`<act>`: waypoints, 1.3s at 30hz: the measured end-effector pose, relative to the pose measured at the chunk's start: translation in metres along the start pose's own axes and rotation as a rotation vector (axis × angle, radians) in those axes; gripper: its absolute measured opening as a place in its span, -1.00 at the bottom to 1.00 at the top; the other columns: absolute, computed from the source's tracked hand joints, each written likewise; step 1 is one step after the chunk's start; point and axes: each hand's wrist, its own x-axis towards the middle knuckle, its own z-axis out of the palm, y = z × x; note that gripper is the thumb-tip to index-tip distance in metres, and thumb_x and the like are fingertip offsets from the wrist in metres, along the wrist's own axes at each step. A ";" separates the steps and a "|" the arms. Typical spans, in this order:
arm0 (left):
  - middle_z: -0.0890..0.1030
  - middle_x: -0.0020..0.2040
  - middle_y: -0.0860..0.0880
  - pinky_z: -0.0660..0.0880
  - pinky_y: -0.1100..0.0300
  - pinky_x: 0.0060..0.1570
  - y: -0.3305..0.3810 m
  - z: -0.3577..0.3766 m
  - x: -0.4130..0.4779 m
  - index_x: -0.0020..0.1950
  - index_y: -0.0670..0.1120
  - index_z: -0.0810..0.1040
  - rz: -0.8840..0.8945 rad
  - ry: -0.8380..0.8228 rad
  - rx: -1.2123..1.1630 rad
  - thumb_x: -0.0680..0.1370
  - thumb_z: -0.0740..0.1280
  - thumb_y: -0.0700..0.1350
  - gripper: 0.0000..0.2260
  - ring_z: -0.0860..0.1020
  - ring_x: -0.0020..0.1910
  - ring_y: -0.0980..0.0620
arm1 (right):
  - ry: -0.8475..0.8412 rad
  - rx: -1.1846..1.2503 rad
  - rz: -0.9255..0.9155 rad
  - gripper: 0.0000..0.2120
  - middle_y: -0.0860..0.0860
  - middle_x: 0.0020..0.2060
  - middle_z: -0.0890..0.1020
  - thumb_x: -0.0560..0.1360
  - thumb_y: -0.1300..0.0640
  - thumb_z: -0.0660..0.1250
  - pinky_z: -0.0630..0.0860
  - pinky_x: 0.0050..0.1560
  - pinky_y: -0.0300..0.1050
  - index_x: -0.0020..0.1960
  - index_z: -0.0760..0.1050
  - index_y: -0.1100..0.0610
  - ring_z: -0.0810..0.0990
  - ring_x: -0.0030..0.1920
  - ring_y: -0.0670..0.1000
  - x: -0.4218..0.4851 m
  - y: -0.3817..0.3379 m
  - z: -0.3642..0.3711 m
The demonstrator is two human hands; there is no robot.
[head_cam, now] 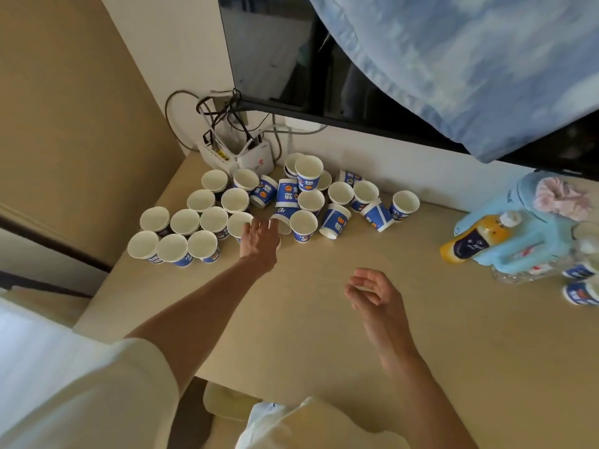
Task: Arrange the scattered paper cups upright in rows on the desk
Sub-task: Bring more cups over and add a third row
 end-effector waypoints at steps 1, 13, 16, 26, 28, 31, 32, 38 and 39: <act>0.41 0.45 -0.15 0.31 0.00 0.38 -0.001 0.002 0.001 0.54 -0.08 0.23 0.009 0.006 0.002 0.50 0.43 -0.12 -0.35 0.35 0.44 -0.15 | 0.011 -0.001 0.005 -0.73 0.01 0.04 0.67 0.48 0.17 0.51 0.54 0.06 -0.14 0.15 0.56 0.03 0.67 0.01 -0.02 0.000 0.001 0.000; 0.43 0.28 -0.17 0.52 -0.04 0.23 -0.011 0.027 -0.019 0.35 -0.06 0.51 0.062 -0.024 -0.259 0.52 0.46 -0.05 -0.59 0.39 0.35 -0.18 | -0.043 -0.056 0.040 -0.75 0.07 0.06 0.66 0.53 0.23 0.46 0.55 0.04 -0.13 0.17 0.56 0.05 0.65 0.02 -0.01 0.001 0.010 0.011; 0.53 0.19 -0.12 0.50 0.02 0.15 -0.013 0.024 -0.029 0.28 -0.09 0.55 -0.040 0.064 -0.568 0.48 0.51 -0.04 -0.59 0.49 0.22 -0.14 | -0.047 -0.074 0.071 -0.76 0.09 0.06 0.67 0.52 0.23 0.46 0.56 0.07 -0.08 0.16 0.56 0.04 0.65 0.02 -0.01 0.002 0.013 0.018; 0.72 0.05 0.01 0.60 0.16 0.01 0.029 -0.030 -0.118 0.21 -0.10 0.60 -0.094 -0.024 -1.907 0.43 0.52 0.07 -0.58 0.67 -0.02 0.05 | -0.076 0.125 0.219 -0.40 0.01 0.14 0.70 0.41 -0.11 0.52 0.57 0.18 -0.01 0.34 0.48 0.12 0.65 0.21 -0.01 0.022 -0.001 0.052; 0.71 0.07 0.01 0.58 0.19 0.02 0.034 -0.028 -0.125 0.21 -0.10 0.58 -0.061 -0.026 -1.929 0.48 0.50 -0.06 -0.67 0.68 -0.01 0.05 | -0.067 0.127 0.148 -0.46 0.01 0.10 0.72 0.43 -0.10 0.53 0.56 0.18 -0.02 0.31 0.53 0.12 0.67 0.18 0.02 0.023 -0.006 0.055; 0.68 0.10 -0.02 0.58 0.20 0.00 0.031 -0.027 -0.129 0.25 -0.16 0.55 -0.039 -0.019 -1.909 0.49 0.50 -0.10 -0.63 0.68 -0.03 0.06 | -0.038 0.152 0.069 -0.46 0.03 0.01 0.74 0.37 -0.06 0.57 0.59 0.14 -0.04 0.25 0.56 0.15 0.71 0.10 0.05 0.024 -0.009 0.061; 0.68 0.11 -0.01 0.60 0.16 0.01 0.030 -0.027 -0.128 0.26 -0.16 0.55 -0.017 -0.015 -1.883 0.49 0.51 -0.06 -0.60 0.68 -0.01 0.04 | -0.028 0.162 0.052 -0.48 0.03 -0.01 0.74 0.37 -0.03 0.57 0.60 0.13 -0.04 0.24 0.57 0.16 0.71 0.09 0.06 0.025 -0.009 0.062; 0.64 0.16 0.05 0.56 0.13 0.09 -0.003 -0.019 -0.101 0.22 -0.07 0.61 -0.123 0.109 -1.426 0.50 0.36 0.17 -0.58 0.61 0.15 0.05 | 0.023 0.155 0.007 -0.32 -0.01 0.02 0.74 0.18 -0.18 0.55 0.58 0.23 0.04 0.21 0.57 0.11 0.70 0.05 -0.03 0.030 -0.011 0.068; 0.61 0.20 -0.01 0.54 0.08 0.13 -0.011 -0.010 -0.092 0.23 -0.08 0.60 -0.145 0.177 -1.268 0.52 0.38 0.13 -0.61 0.57 0.18 -0.02 | 0.022 0.152 0.010 -0.31 -0.02 0.02 0.74 0.17 -0.18 0.55 0.57 0.25 0.05 0.22 0.56 0.11 0.70 0.05 -0.04 0.031 -0.011 0.069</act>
